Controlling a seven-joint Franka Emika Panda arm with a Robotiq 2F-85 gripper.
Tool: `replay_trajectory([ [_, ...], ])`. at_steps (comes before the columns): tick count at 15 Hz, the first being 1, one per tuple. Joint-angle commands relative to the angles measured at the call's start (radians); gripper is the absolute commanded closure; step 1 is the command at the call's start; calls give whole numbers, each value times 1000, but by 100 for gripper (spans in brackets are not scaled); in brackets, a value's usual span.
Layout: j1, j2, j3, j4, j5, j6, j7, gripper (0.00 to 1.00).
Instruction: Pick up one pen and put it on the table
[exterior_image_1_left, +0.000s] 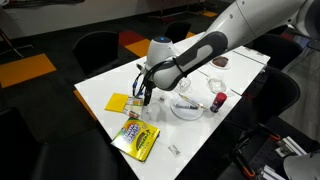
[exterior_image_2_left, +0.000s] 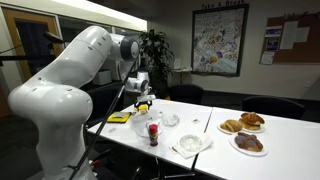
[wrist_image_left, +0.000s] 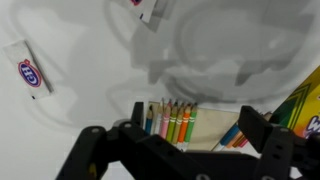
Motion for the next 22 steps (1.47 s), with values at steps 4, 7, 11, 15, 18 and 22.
replay_trajectory([
  [4,11,72,9,118,-15,-79,59,57],
  [7,19,88,8,149,-17,-100,69,69],
  [11,34,114,8,194,-20,-134,68,75],
  [15,53,152,8,247,-20,-167,66,90],
  [18,66,180,7,286,-20,-189,66,99],
  [22,74,201,7,326,-16,-214,65,100],
])
